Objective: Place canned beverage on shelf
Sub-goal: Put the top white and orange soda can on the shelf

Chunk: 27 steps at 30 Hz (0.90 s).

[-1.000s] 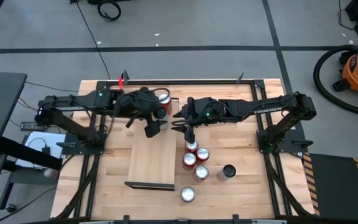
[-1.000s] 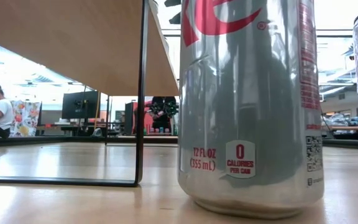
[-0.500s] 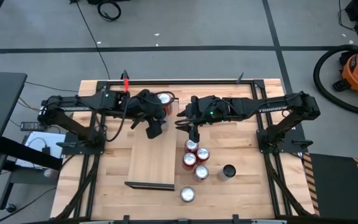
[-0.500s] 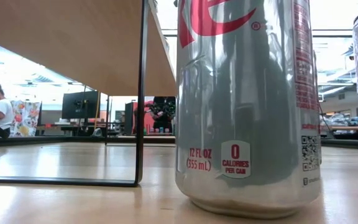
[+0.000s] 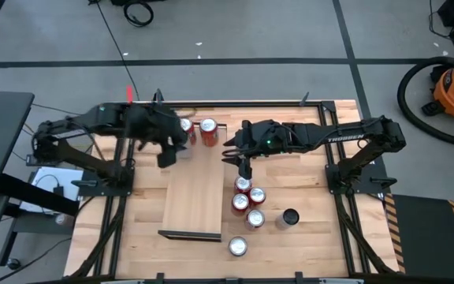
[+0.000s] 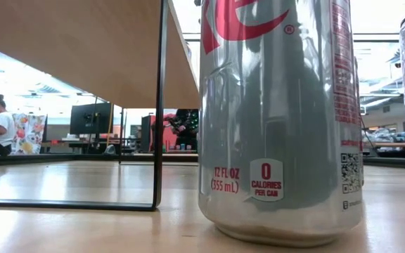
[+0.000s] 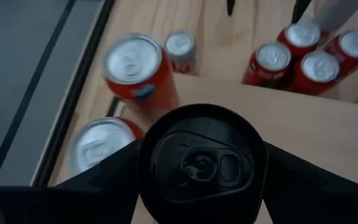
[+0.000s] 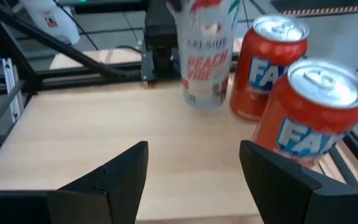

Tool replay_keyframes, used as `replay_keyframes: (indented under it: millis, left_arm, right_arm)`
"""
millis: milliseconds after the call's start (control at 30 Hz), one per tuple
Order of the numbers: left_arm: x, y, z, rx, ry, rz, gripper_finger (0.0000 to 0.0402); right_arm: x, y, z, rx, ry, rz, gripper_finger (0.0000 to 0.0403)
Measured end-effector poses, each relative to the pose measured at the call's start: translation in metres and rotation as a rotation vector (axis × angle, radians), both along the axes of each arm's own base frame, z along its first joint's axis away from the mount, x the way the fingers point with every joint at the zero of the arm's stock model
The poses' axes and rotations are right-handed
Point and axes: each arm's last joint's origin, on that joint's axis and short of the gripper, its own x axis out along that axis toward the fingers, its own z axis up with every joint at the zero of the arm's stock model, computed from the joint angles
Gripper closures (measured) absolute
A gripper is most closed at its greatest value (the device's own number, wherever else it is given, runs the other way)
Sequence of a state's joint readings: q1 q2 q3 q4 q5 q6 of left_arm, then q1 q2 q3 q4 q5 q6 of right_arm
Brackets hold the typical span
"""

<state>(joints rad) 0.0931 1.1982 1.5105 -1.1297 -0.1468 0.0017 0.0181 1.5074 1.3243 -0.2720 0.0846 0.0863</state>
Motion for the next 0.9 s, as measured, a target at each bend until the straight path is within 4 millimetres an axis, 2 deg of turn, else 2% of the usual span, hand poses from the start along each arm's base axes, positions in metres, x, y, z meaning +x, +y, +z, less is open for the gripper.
replay_keyframes:
  millis: [233, 367, 500, 800, 900]
  left_arm:
    - [-0.027, 0.010, 0.013, -0.060, -0.112, -0.047, 0.0127]
    - [-0.035, 0.012, 0.002, -0.102, -0.144, -0.063, 0.0127]
    - [-0.035, 0.012, -0.005, -0.092, -0.205, -0.069, 0.0127]
    - [-0.029, 0.013, -0.033, -0.114, -0.114, -0.096, 0.0127]
    - [-0.027, 0.014, -0.034, -0.099, -0.122, -0.098, 0.0127]
  right_arm:
    - [0.002, -0.003, 0.005, -0.001, -0.057, -0.013, 0.0140]
    - [0.003, -0.004, 0.005, -0.009, -0.061, -0.031, 0.0140]
    - [0.003, -0.004, 0.005, -0.010, -0.060, -0.032, 0.0140]
    - [0.002, -0.003, 0.004, -0.008, -0.052, -0.027, 0.0140]
    - [0.002, -0.003, 0.004, -0.007, -0.050, -0.026, 0.0140]
